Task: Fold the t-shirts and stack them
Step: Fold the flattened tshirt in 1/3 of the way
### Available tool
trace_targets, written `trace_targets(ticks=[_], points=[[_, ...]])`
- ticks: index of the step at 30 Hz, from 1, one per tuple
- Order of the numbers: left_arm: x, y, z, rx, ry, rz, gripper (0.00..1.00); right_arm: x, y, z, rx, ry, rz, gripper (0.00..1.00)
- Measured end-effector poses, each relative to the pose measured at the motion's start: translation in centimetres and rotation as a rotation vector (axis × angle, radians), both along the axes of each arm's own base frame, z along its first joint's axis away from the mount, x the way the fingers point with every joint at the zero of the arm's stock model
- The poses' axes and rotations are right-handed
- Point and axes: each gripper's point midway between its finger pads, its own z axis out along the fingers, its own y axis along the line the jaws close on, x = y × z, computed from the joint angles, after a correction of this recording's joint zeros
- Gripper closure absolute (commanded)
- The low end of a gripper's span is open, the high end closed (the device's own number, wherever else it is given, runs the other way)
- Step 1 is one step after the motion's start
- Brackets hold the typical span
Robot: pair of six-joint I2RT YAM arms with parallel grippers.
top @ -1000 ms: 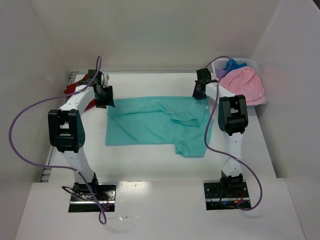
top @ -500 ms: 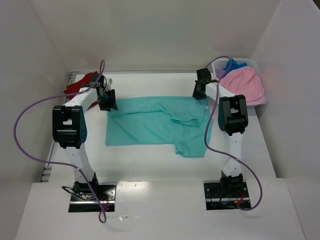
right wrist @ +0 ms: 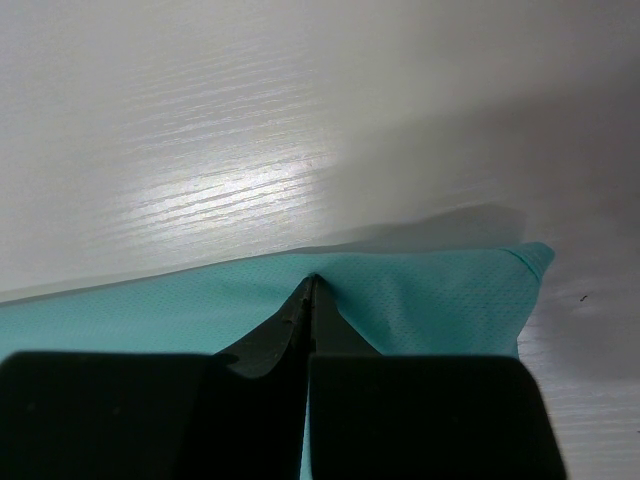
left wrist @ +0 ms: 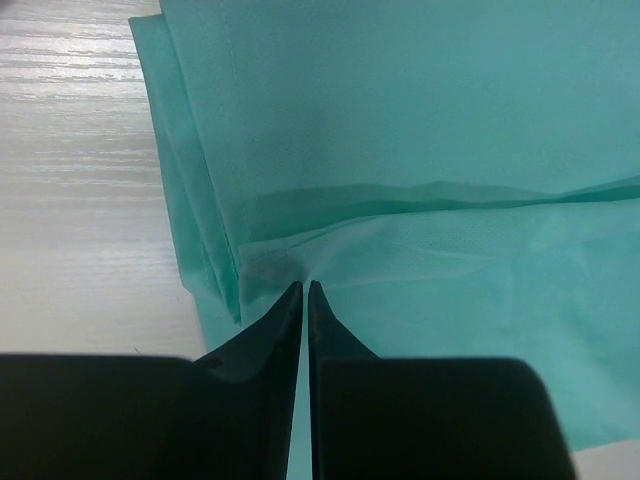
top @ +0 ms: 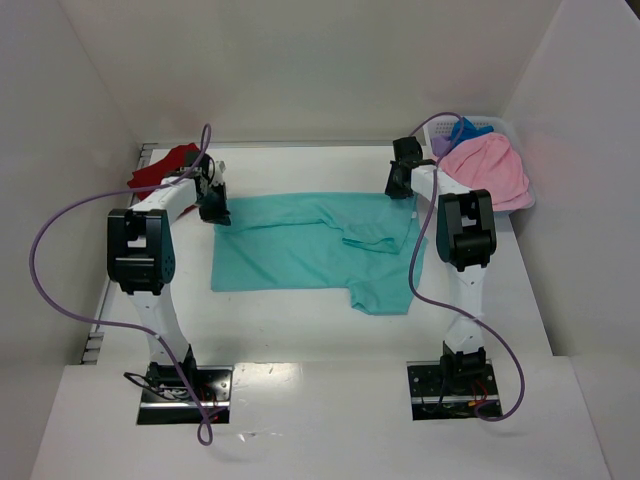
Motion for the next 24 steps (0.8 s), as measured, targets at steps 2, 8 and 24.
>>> trace_targets(ticks=[2, 8, 24], points=[[0.0, 0.0, 0.0, 0.002, -0.001, -0.002, 0.86, 0.0, 0.0, 0.0, 0.0, 0.0, 0.0, 1.0], [-0.5, 0.2, -0.5, 0.01, 0.015, -0.002, 0.43, 0.0, 0.0, 0.0, 0.0, 0.0, 0.0, 1.0], [0.6, 0.6, -0.2, 0.026, -0.027, 0.016, 0.48, 0.0, 0.0, 0.0, 0.0, 0.0, 0.0, 1.0]])
